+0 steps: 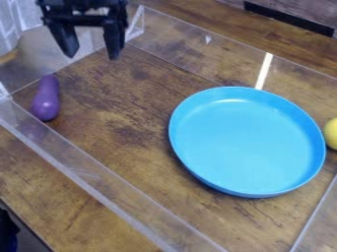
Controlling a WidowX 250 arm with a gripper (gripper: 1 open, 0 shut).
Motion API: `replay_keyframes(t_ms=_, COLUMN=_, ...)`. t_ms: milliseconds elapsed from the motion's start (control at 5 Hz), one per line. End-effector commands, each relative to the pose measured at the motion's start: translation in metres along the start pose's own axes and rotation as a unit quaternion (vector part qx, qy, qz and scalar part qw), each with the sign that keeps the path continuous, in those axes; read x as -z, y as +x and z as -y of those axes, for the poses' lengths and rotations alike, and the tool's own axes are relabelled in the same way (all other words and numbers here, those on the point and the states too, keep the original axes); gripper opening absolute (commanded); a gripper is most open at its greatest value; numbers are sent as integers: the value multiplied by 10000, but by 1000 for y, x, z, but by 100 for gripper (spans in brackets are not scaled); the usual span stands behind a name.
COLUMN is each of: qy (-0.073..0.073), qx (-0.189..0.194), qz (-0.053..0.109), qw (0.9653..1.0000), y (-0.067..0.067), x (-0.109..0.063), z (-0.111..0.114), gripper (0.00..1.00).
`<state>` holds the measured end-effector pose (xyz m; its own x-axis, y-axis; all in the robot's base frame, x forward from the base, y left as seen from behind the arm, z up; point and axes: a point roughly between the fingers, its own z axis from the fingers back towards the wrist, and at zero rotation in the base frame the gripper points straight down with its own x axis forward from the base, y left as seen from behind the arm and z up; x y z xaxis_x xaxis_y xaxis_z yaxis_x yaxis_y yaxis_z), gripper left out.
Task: Put the purple eggplant on the blue tray
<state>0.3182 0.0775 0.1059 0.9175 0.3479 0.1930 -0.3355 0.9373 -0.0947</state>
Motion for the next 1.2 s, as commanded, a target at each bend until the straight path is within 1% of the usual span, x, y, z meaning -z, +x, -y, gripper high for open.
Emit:
replay_keyframes(t_ms=0, qy=193, qx=-456, qz=257, qw=9984, y=0, x=-5, z=-21, gripper=100)
replay_keyframes(t_ms=200, qy=405, qx=-868, qz=343, qw=9948, y=-5, x=-2, z=-46, gripper=100)
replay_keyframes(t_ms=400, qy=586, qx=-1272, qz=411, qw=9893, y=-7, x=3, z=-69, gripper=100)
replay_keyframes(t_ms=600, qy=691, qx=-1532, qz=425, qw=9849, y=-6, x=17, z=-77, gripper=100)
replay_keyframes(t_ms=800, qy=765, qx=-1769, qz=419, qw=9803, y=-7, x=33, z=-77, gripper=100)
replay_keyframes(t_ms=1000, qy=797, qx=-1799, qz=412, qw=9796, y=-8, x=44, z=-81, gripper=100)
